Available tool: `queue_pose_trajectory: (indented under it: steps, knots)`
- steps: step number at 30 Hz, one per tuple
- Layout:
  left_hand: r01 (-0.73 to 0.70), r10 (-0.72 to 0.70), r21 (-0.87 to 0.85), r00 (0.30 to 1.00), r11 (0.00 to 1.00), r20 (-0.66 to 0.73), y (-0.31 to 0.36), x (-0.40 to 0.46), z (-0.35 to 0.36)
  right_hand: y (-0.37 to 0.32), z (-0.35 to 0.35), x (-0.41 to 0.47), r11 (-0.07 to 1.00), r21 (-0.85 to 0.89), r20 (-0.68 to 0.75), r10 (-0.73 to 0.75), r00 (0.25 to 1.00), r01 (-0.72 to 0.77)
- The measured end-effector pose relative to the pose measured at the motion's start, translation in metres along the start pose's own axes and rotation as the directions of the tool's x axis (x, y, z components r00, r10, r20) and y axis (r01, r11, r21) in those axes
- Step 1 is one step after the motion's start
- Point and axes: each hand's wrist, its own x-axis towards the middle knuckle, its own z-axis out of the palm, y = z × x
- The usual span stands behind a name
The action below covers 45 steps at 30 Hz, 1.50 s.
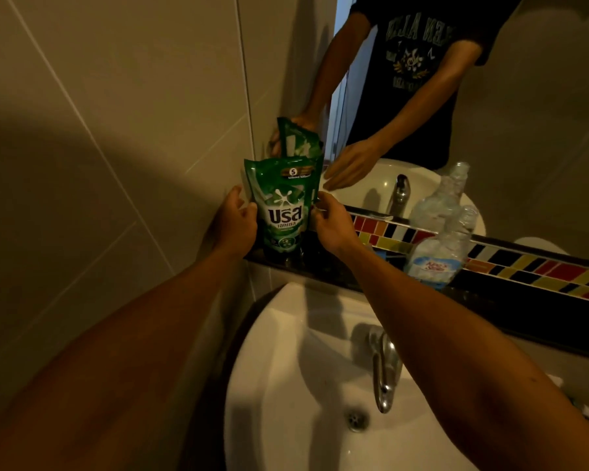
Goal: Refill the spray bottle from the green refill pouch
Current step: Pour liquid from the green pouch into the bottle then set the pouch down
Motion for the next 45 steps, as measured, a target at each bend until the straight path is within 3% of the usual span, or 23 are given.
queue_pose_trajectory:
  steps: [4,8,15,21,30,32,36,41,45]
  knots:
    - [-0.029,0.03,0.075,1.0,0.997,-0.003,-0.007,0.015,0.005,0.002,0.01,0.024,0.998,0.041,-0.005,0.042,0.999,-0.042]
    - [-0.048,0.048,-0.054,0.999,0.997,0.007,-0.017,0.026,0.013,0.007,0.02,0.033,0.997,0.057,-0.105,0.059,0.993,-0.053]
    - [-0.221,0.222,-0.028,0.975,0.975,0.033,-0.021,0.017,0.016,0.011,0.029,0.024,0.99,0.138,-0.217,0.072,0.974,-0.043]
    - [-0.207,0.239,-0.259,0.966,0.943,0.097,0.014,-0.01,0.017,0.008,0.015,-0.017,0.976,0.219,-0.297,0.079,0.952,-0.013]
    - [-0.265,0.367,-0.38,0.902,0.886,0.226,0.091,-0.061,0.022,-0.018,-0.046,-0.09,0.936,0.351,-0.44,0.147,0.886,0.02]
    - [-0.267,0.398,-0.416,0.877,0.869,0.27,0.112,-0.071,0.027,-0.026,-0.061,-0.106,0.895,0.447,-0.425,0.202,0.882,0.01]
    - [-0.255,0.429,-0.457,0.84,0.852,0.333,0.153,-0.086,0.033,-0.027,-0.084,-0.137,0.783,0.62,-0.246,0.259,0.934,-0.054]
    - [-0.184,0.364,-0.422,0.841,0.888,0.4,0.186,-0.095,0.047,-0.026,-0.102,-0.16,0.716,0.697,-0.225,0.186,0.956,0.025]
    - [-0.111,0.262,-0.344,0.863,0.932,0.431,0.198,-0.094,0.062,-0.021,-0.111,-0.173,0.753,0.658,-0.206,0.153,0.967,0.021]
